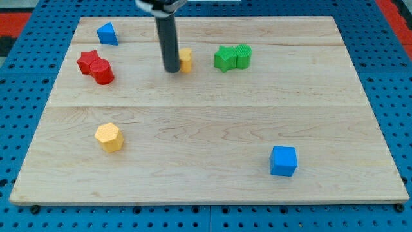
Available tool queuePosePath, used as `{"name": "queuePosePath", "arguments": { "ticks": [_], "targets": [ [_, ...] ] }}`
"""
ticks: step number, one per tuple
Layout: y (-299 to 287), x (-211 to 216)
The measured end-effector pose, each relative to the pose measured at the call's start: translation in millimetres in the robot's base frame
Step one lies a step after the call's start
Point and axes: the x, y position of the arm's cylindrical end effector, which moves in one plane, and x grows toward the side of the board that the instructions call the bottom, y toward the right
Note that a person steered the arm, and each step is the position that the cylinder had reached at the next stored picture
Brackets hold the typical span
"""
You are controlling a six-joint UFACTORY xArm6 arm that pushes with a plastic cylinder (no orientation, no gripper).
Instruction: Move the heart parallel to the triangle
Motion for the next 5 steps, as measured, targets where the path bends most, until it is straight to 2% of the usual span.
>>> {"name": "queuePosePath", "arguments": {
  "ticks": [1, 2, 3, 4, 5],
  "targets": [
    [26.0, -27.8],
    [37.6, -28.2],
    [98.1, -29.3],
    [127.5, -36.8],
    [138.1, -70.6]
  ]
}}
